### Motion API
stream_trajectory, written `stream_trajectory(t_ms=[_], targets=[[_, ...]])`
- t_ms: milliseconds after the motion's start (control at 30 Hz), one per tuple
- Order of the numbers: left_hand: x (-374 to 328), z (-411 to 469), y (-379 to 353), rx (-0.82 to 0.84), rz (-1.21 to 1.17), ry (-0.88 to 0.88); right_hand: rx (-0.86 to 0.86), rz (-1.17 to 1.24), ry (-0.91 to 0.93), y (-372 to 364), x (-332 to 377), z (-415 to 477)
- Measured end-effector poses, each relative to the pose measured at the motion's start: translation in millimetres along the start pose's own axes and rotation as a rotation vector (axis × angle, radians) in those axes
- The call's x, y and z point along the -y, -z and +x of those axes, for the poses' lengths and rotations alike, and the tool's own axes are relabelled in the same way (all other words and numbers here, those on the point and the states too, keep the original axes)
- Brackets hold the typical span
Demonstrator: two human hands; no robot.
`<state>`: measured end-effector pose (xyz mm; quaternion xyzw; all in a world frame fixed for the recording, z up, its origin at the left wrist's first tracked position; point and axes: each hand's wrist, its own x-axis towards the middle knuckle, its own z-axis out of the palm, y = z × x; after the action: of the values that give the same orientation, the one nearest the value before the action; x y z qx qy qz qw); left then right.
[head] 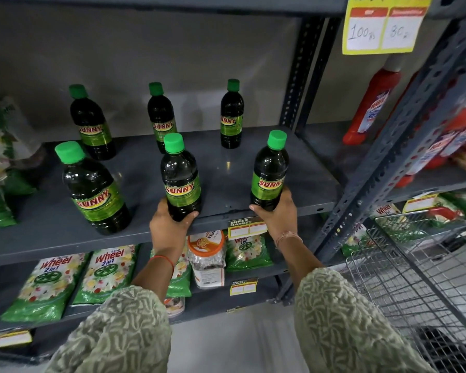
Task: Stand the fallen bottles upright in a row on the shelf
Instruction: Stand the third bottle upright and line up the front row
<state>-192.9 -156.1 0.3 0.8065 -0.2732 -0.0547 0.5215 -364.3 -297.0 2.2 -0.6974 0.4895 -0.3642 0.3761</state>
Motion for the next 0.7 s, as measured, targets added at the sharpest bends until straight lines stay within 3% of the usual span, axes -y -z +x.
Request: stream_trajectory(t_ms=[67,167,267,333,400,500,567,700], targets=[[-0.9,-1.2,1.1,0.014,-0.014,0.007,-0.007,0.045,0.001,-0.3,0.3,-4.3],[0.1,-11.7,12.0,-0.003,-0.014,-0.030,-0.160,0.004,0.020,-7.4,1.9,-33.2],[15.8,-28.2,38.6,-0.144,0.047,-0.077,-0.250,-0.043,0.187,-34.6,13.1,-75.8],[34.6,-31.7,61.3,-0.306,0.093,-0.060,-0.098,-0.025,0.230,-59.1,27.5,-89.6],[48.4,-19.9,86.0,-0.367,0.091,0.000,0.120,0.032,0.201,-79.9,47.3,-84.5],[60.2,11.2,110.0,-0.200,0.013,0.131,0.296,0.079,0.060,-101.8,65.4,-57.5],[63.2,28.2,116.8,-0.077,-0.028,0.116,0.358,0.077,0.008,-110.2,73.7,-42.5],[60.6,34.1,116.5,-0.050,-0.010,0.108,0.334,0.051,-0.013,-116.0,76.7,-39.6]])
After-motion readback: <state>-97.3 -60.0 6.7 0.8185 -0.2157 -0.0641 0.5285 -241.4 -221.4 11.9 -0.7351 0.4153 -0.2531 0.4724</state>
